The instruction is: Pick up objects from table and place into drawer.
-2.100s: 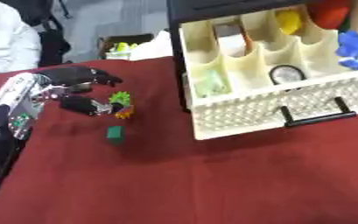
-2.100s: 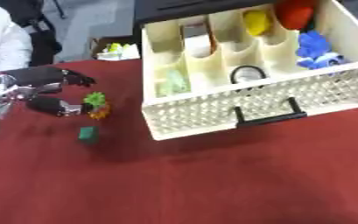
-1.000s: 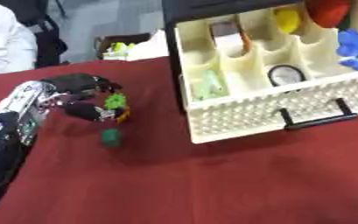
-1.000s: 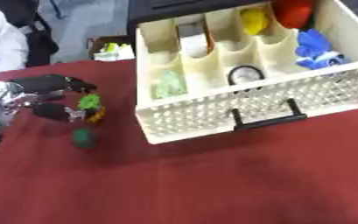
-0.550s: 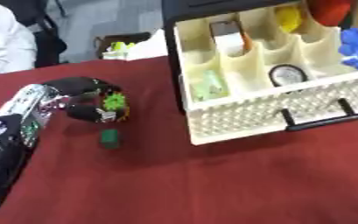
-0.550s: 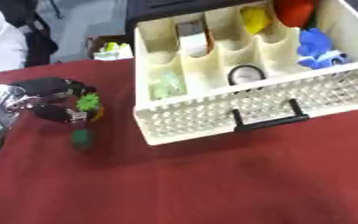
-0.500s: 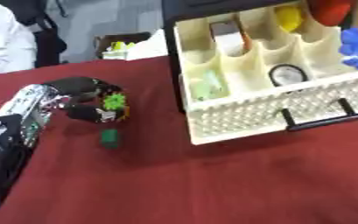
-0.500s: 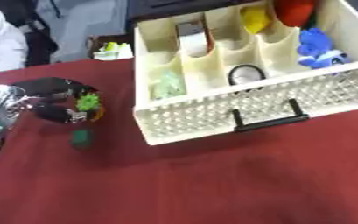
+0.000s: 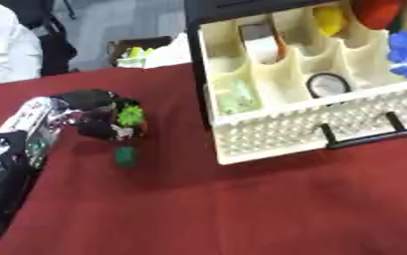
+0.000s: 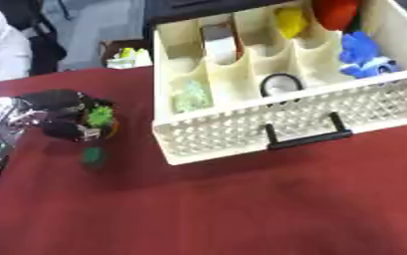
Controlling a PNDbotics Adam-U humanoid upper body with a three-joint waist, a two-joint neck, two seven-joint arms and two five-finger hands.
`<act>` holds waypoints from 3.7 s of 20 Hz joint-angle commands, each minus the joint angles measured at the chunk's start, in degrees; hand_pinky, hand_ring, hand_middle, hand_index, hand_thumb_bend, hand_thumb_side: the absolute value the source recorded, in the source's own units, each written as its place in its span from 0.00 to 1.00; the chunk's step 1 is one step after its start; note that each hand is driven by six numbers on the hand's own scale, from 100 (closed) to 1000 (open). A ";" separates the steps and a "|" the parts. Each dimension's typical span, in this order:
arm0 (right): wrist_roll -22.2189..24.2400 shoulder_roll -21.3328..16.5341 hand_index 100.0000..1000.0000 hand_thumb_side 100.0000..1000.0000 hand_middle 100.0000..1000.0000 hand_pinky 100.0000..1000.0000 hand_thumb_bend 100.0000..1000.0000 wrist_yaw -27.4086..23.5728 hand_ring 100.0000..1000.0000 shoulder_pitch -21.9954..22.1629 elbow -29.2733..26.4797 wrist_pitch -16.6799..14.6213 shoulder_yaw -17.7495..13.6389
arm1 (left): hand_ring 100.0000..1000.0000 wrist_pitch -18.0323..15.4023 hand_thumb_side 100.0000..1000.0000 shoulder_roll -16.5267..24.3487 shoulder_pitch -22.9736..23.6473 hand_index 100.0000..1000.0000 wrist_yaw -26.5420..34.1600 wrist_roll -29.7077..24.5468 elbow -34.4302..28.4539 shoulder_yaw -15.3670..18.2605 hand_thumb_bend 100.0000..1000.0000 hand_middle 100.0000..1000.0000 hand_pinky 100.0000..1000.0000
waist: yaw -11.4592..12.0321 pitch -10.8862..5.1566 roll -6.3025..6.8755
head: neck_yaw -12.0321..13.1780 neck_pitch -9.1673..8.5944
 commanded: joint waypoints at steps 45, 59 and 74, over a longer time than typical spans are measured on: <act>-4.28 -1.39 0.78 1.00 0.71 0.79 0.00 -1.16 0.72 -0.05 -0.94 0.29 -1.45 | 0.11 3.48 0.21 1.25 -1.56 0.77 9.40 -1.03 -0.39 0.00 0.00 0.30 0.00 | 0.19 -3.48 -0.94 | -0.49 0.62; -5.07 -2.69 0.78 1.00 0.71 0.79 0.00 -3.23 0.73 1.07 -0.94 1.61 -1.57 | 0.08 3.74 0.16 1.13 -4.04 0.75 20.32 -4.28 -6.81 -0.58 0.00 0.28 0.00 | 1.58 -6.89 -1.34 | -2.57 3.19; -5.55 -3.88 0.77 1.00 0.71 0.79 0.00 -4.36 0.73 2.50 -0.94 3.37 -1.75 | 0.07 10.21 0.16 0.28 -7.10 0.76 34.52 -7.74 -25.61 -4.16 0.00 0.27 0.00 | 3.50 -9.87 -1.02 | -4.83 5.82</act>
